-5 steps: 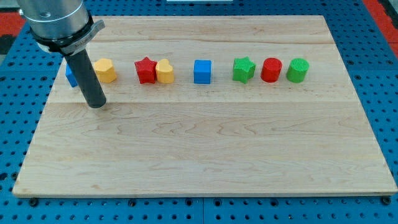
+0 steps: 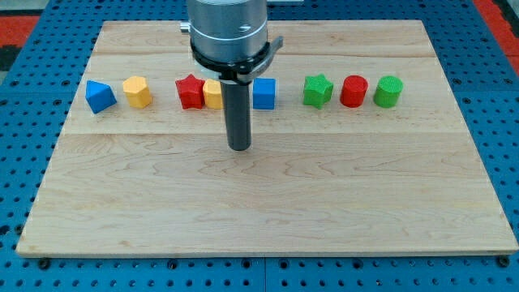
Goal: Put the green circle at the top right of red circle
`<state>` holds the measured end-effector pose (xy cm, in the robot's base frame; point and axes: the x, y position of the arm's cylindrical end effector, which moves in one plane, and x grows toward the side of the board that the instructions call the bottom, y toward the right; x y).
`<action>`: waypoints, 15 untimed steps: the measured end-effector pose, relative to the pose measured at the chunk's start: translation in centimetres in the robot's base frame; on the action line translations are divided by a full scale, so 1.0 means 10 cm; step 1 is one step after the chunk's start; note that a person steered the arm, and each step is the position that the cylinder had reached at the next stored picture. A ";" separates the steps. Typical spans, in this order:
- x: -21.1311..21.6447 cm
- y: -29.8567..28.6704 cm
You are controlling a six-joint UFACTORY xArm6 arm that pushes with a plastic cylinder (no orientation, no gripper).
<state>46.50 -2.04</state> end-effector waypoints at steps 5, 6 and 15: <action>-0.56 2.32; -1.05 2.38; -1.20 2.09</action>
<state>34.54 18.81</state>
